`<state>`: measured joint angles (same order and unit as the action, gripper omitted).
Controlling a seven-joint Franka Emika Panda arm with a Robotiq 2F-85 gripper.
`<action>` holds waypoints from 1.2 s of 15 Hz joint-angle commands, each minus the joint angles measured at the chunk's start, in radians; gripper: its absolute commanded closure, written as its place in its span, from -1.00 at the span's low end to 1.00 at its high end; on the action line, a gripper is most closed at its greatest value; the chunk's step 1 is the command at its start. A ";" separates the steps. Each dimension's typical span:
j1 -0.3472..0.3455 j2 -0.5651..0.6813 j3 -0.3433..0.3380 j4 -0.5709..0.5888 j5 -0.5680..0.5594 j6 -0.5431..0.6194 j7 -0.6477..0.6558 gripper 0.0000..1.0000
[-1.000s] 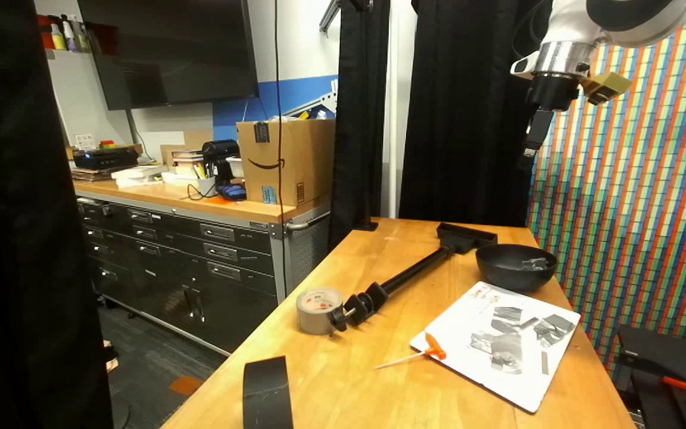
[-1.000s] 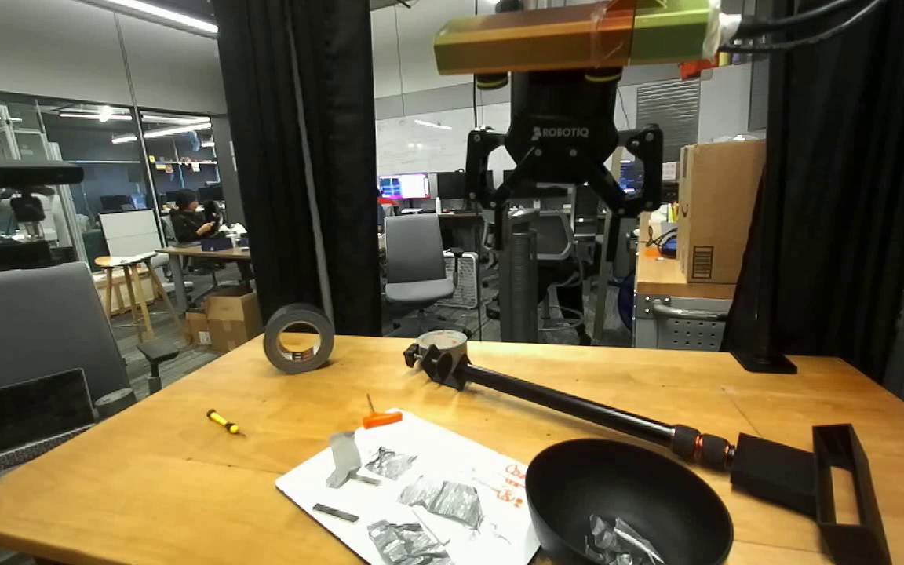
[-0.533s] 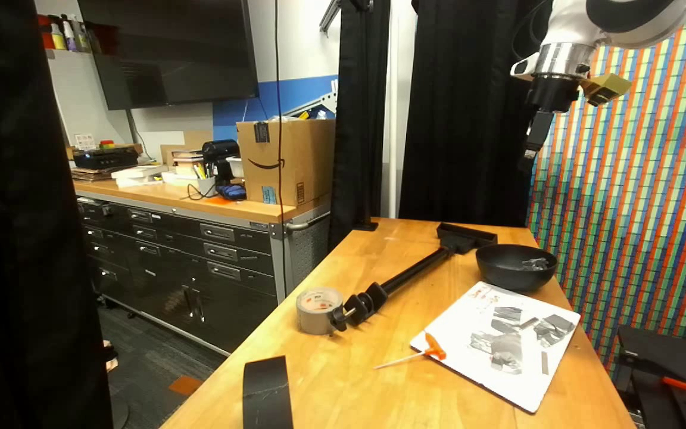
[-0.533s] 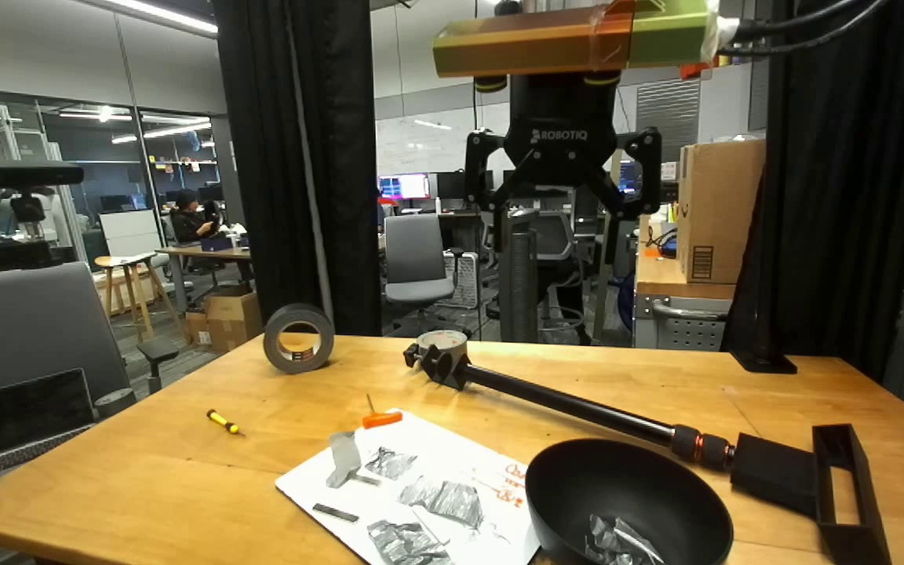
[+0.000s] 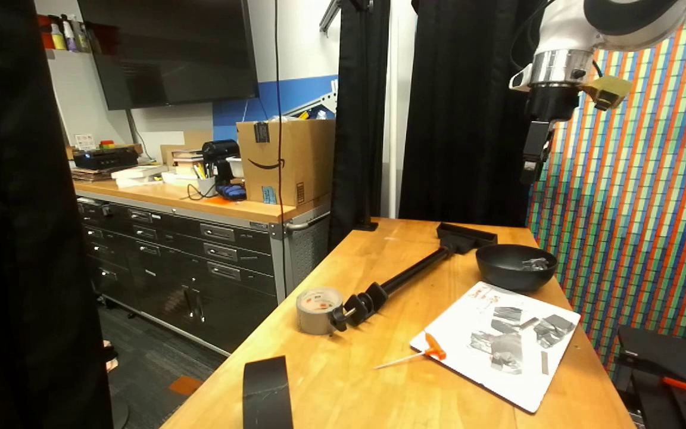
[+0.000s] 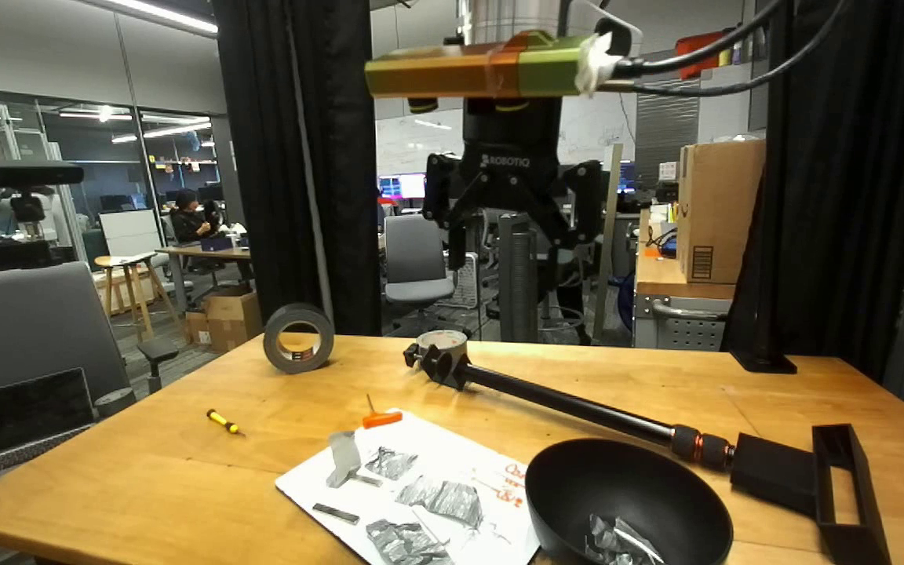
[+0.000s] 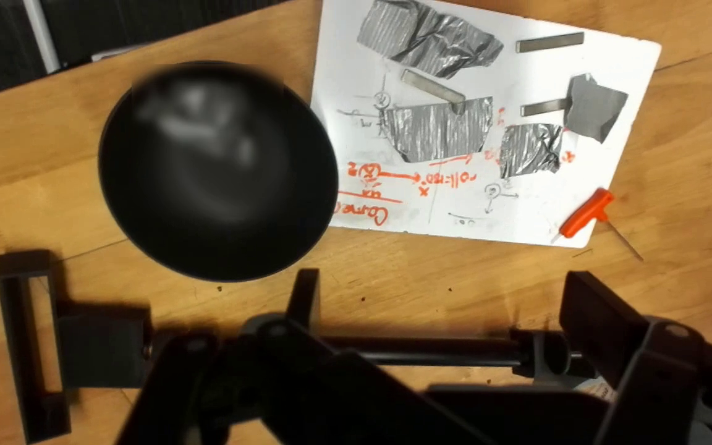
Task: Put the orange object in the bowl
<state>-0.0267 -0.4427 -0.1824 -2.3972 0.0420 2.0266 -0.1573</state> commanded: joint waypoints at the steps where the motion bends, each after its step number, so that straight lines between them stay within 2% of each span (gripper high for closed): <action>1: 0.003 0.025 0.100 0.032 0.067 -0.034 0.194 -1.00; 5: 0.022 0.094 0.203 0.078 0.167 -0.023 0.439 -1.00; 8: 0.012 0.140 0.249 0.086 0.201 0.055 0.603 -1.00; 14: -0.013 0.221 0.299 0.053 0.118 0.293 0.902 -1.00; 18: 0.006 0.308 0.315 0.046 0.035 0.346 1.050 -1.00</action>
<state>-0.0235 -0.1914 0.1095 -2.3586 0.1370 2.3290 0.7836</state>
